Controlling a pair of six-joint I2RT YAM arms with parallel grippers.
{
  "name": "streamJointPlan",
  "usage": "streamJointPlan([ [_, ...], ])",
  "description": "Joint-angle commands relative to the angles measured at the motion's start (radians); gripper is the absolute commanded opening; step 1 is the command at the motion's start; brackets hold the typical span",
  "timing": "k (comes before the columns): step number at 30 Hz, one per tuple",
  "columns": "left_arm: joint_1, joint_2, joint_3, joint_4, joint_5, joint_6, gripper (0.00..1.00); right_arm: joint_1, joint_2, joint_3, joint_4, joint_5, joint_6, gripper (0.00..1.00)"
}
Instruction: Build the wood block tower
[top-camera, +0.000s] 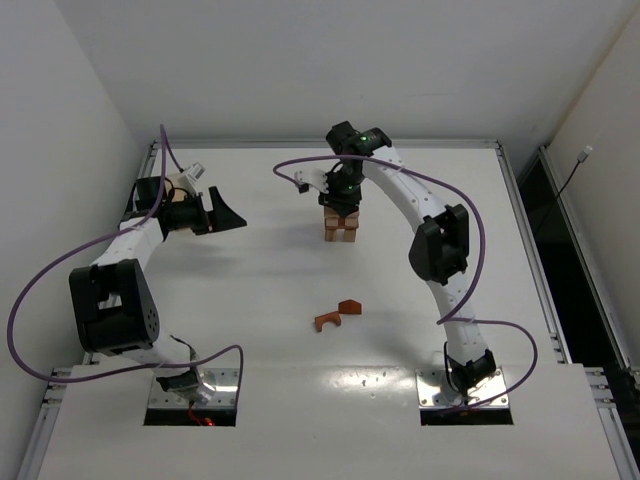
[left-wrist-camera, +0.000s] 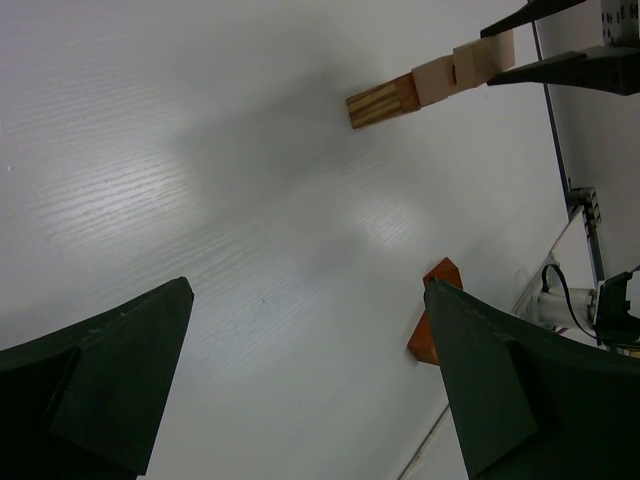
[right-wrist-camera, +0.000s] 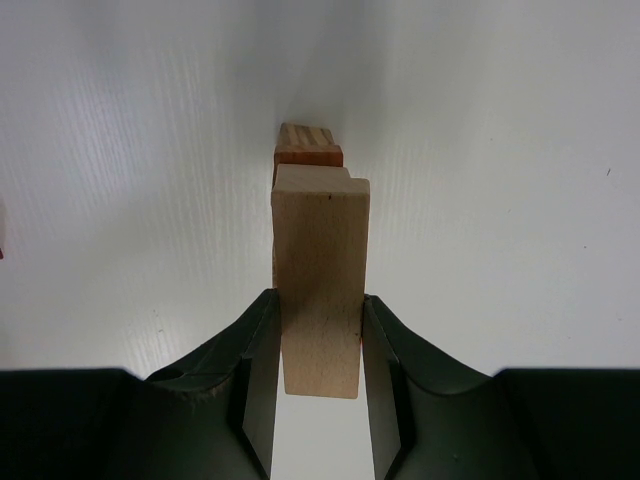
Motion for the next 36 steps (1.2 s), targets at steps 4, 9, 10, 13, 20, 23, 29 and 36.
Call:
streamJointPlan([
  [4, 0.004, 0.0, 0.037, 0.02, 0.035, 0.021, 1.0, 0.006, -0.028, 0.003, -0.011, -0.013, 0.021, 0.23],
  [9, 0.004, 0.0, 0.037, 0.02, 0.035, 0.021, 1.0, 0.006, -0.028, 0.003, -0.011, -0.013, 0.021, 0.31],
  [10, 0.004, 0.0, 0.037, 0.02, 0.035, 0.021, 1.0, 0.006, -0.028, 0.003, -0.011, -0.013, 0.021, 0.31],
  [13, 0.004, 0.0, 0.037, 0.02, 0.035, 0.021, 1.0, 0.006, -0.028, 0.003, -0.011, -0.013, 0.021, 0.34],
  [20, 0.004, 0.0, 0.037, 0.02, 0.035, 0.021, 1.0, 0.006, -0.028, 0.003, -0.002, -0.013, 0.03, 0.41],
  [23, 0.004, 0.0, 0.037, 0.02, 0.035, 0.021, 1.0, 0.006, -0.028, 0.003, -0.002, -0.013, 0.03, 0.44],
  [29, 0.004, 0.0, 0.028, 0.02, 0.044, 0.03, 1.0, 0.006, -0.084, 0.003, 0.007, -0.013, 0.03, 0.53],
  [36, 0.004, -0.075, -0.004, -0.036, 0.035, 0.101, 1.0, 0.033, -0.286, -0.068, 0.025, -0.003, 0.03, 0.57],
])
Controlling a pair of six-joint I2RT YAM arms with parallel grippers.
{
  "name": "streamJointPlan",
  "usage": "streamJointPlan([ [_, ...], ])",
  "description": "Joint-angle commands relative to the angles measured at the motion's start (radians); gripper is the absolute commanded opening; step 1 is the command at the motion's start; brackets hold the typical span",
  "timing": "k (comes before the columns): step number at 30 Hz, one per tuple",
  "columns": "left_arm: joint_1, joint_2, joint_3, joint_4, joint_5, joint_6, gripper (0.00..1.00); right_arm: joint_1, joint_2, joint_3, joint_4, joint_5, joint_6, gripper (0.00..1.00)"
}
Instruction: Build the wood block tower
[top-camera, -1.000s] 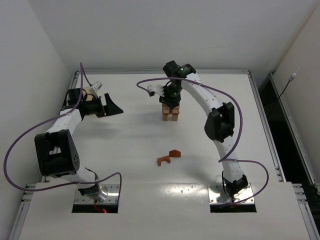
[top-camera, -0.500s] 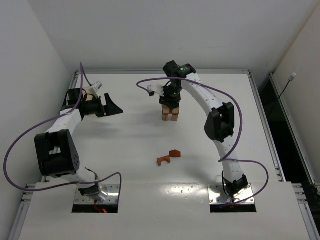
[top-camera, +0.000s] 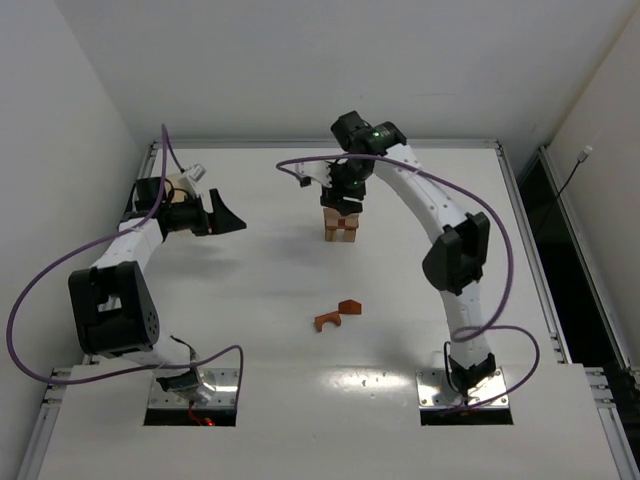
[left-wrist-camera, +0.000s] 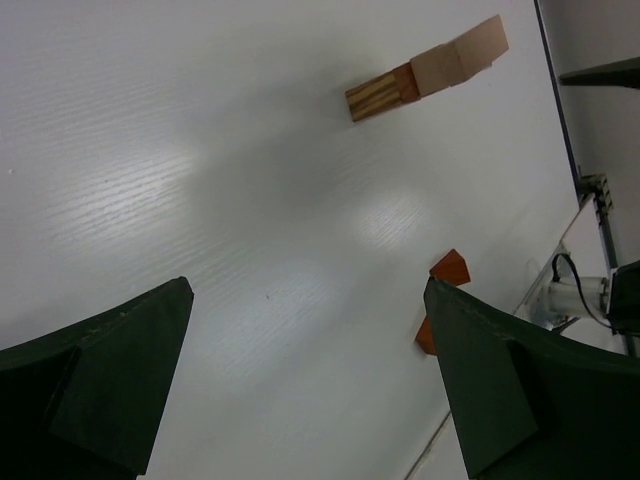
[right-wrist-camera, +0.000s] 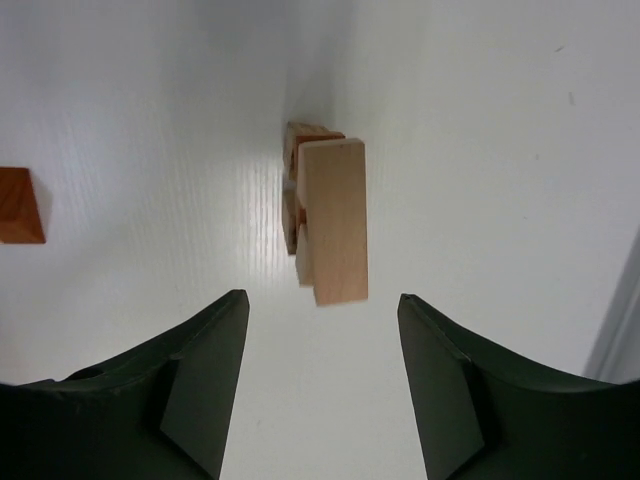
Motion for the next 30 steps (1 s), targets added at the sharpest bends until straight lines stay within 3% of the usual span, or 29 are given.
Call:
streamJointPlan([
  [1, 0.004, -0.083, -0.003, -0.055, 0.027, 0.129, 1.0, 0.017, -0.234, -0.053, 0.018, -0.018, 0.008, 0.58],
  [3, -0.027, -0.109, 0.01, -0.156, 0.027, 0.259, 1.0, -0.002, -0.314, -0.113, 0.041, -0.018, 0.008, 0.59],
  [4, -0.082, -0.138, 0.044, -0.29, 0.005, 0.413, 1.0, -0.012, -0.354, -0.148, 0.054, 0.006, 0.008, 0.59],
  [7, -0.238, -0.212, 0.055, -0.437, -0.112, 0.6, 1.0, -0.095, -0.518, -0.373, 0.172, 0.078, 0.028, 0.59],
  [10, -0.405, -0.249, 0.02, -0.488, -0.195, 0.657, 1.0, -0.21, -0.624, -0.489, 0.284, 0.091, 0.107, 0.68],
  [17, -0.737, -0.383, -0.125, -0.334, -0.313, 0.471, 1.0, -0.4, -0.66, -0.587, 0.242, -0.122, 0.31, 0.74],
  [19, -0.833, -0.405, -0.16, -0.243, -0.437, 0.367, 1.0, -0.459, -0.641, -0.606, 0.199, -0.216, 0.338, 0.74],
  [27, -1.102, -0.323, -0.227, -0.042, -0.707, 0.21, 1.0, -0.597, -0.532, -0.526, -0.021, -0.43, 0.324, 0.7],
  [30, -1.192, -0.268, -0.256, 0.02, -0.765, 0.188, 0.9, -0.638, -0.543, -0.537, -0.021, -0.44, 0.324, 0.69],
])
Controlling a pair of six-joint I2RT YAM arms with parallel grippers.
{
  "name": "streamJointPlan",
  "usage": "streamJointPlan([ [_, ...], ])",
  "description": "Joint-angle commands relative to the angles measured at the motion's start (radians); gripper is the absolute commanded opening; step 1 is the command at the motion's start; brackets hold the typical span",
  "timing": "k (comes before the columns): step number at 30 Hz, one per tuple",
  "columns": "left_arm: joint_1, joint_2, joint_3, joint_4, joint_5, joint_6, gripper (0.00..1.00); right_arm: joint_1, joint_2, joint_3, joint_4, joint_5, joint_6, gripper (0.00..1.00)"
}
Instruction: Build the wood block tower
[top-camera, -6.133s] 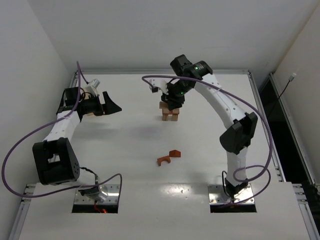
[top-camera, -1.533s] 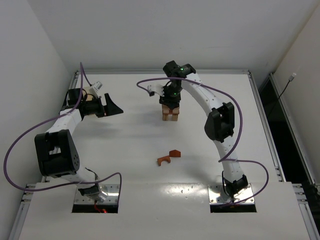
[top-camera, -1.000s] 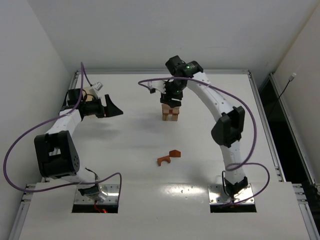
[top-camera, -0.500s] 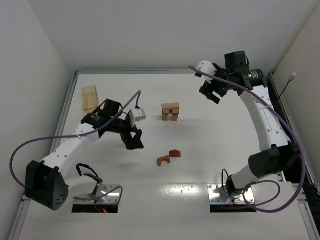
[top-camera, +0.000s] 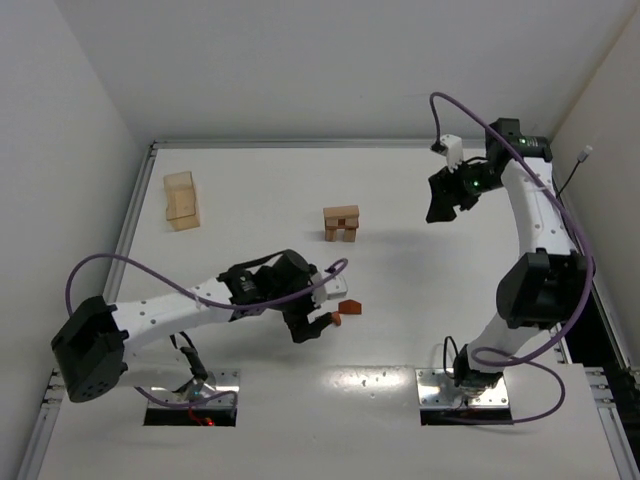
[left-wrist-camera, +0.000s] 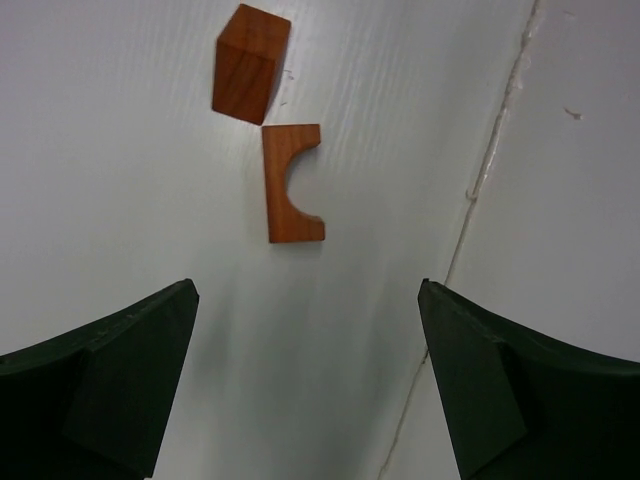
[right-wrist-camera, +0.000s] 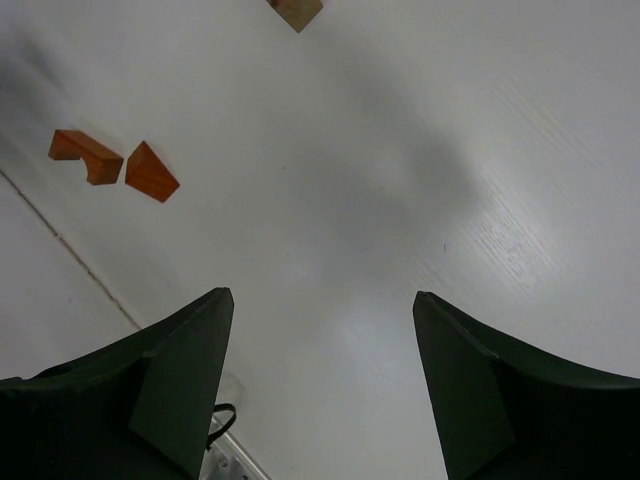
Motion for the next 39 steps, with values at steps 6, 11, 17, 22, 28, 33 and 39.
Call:
streamJointPlan([
  [6, -0.101, 0.125, -0.007, 0.123, -0.128, -0.093, 0.77, -0.063, -0.049, 0.028, -0.047, -0.1, 0.001, 0.69],
  [11, -0.092, 0.191, -0.007, 0.133, -0.139, -0.093, 0.71, -0.097, -0.039, 0.028, -0.072, -0.119, -0.02, 0.69],
  [17, -0.092, 0.255, 0.002, 0.165, -0.139, -0.084, 0.67, -0.115, -0.03, 0.028, -0.081, -0.139, -0.029, 0.69],
  [22, -0.082, 0.306, 0.022, 0.176, -0.13, -0.062, 0.66, -0.124, -0.012, 0.028, -0.09, -0.148, -0.039, 0.69],
  [28, -0.082, 0.335, 0.033, 0.209, -0.13, -0.042, 0.66, -0.124, 0.006, 0.028, -0.1, -0.157, -0.039, 0.69],
  [33, -0.082, 0.354, 0.033, 0.23, -0.13, -0.042, 0.61, -0.124, 0.016, 0.028, -0.1, -0.166, -0.039, 0.69],
  [39, -0.082, 0.375, 0.042, 0.23, -0.117, -0.033, 0.4, -0.124, 0.034, 0.037, -0.109, -0.166, -0.039, 0.69],
])
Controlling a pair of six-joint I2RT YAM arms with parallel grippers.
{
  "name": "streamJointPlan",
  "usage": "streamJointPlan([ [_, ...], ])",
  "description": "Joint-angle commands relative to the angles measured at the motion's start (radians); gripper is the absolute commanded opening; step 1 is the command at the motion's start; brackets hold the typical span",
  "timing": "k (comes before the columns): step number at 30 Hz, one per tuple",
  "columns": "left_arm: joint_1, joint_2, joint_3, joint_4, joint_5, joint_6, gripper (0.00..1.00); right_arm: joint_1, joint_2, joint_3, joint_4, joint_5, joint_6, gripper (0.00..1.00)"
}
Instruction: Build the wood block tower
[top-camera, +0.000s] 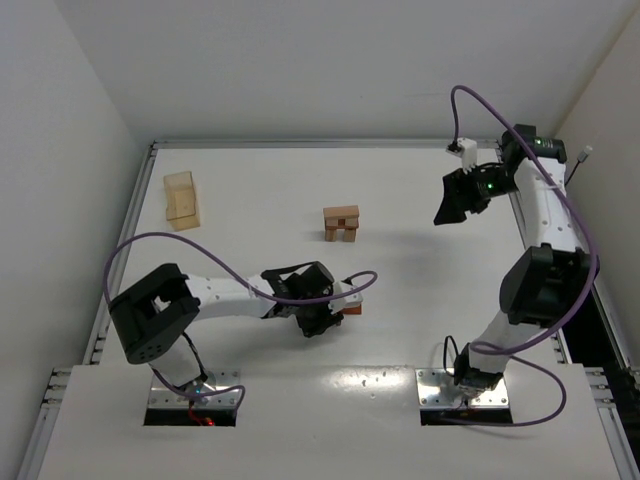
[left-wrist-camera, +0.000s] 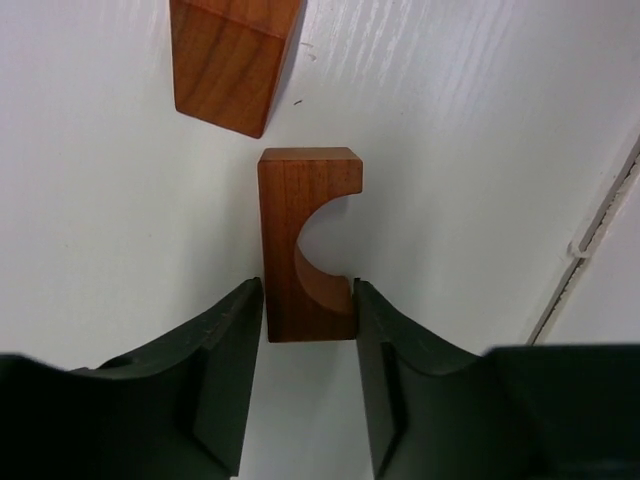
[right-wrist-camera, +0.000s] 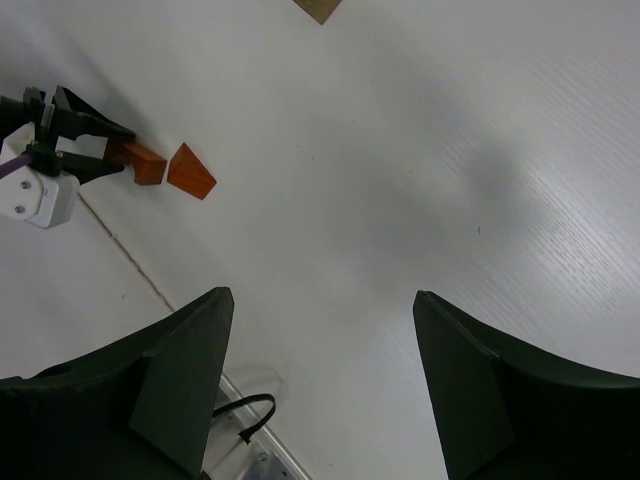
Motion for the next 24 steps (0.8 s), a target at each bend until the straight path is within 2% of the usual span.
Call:
streamJointPlan([
  [1, 0.017, 0.008, 0.035, 0.034, 0.016, 0.014, 0.36, -0.004, 0.012, 0.037, -0.015, -0.049, -0.015, 0.69],
  [3, 0.017, 0.008, 0.035, 0.034, 0.026, 0.023, 0.28, -0.004, 0.022, 0.048, -0.015, -0.049, -0.015, 0.69],
  [4, 0.017, 0.017, 0.044, 0.023, 0.026, 0.023, 0.19, -0.004, 0.022, 0.06, -0.026, -0.049, -0.024, 0.69],
  [6, 0.017, 0.017, 0.045, 0.014, 0.026, 0.023, 0.09, -0.004, 0.032, 0.069, -0.035, -0.049, -0.035, 0.69],
  [7, 0.017, 0.028, 0.055, 0.014, 0.026, 0.023, 0.0, -0.004, 0.044, 0.069, -0.049, -0.049, -0.035, 0.69],
  [13, 0.017, -0.035, 0.031, 0.003, -0.042, 0.049, 0.0, 0.007, 0.083, 0.101, -0.084, -0.068, -0.085, 0.69],
  [16, -0.039, -0.125, -0.026, 0.047, -0.202, 0.107, 0.0, 0.03, 0.11, 0.12, -0.084, -0.09, -0.095, 0.69],
  [17, -0.056, -0.148, -0.044, 0.061, -0.315, 0.126, 0.0, 0.041, 0.126, 0.12, -0.084, -0.1, -0.095, 0.69],
  [19, -0.088, -0.199, -0.113, 0.129, -0.429, 0.168, 0.0, 0.052, 0.138, 0.144, -0.084, -0.139, -0.095, 0.69],
  [22, -0.136, -0.312, -0.207, 0.233, -0.6, 0.305, 0.0, 0.098, 0.138, 0.154, -0.084, -0.192, -0.105, 0.68],
  [24, -0.165, -0.402, -0.311, 0.369, -0.683, 0.437, 0.0, 0.162, 0.138, 0.154, -0.084, -0.213, -0.125, 0.68],
])
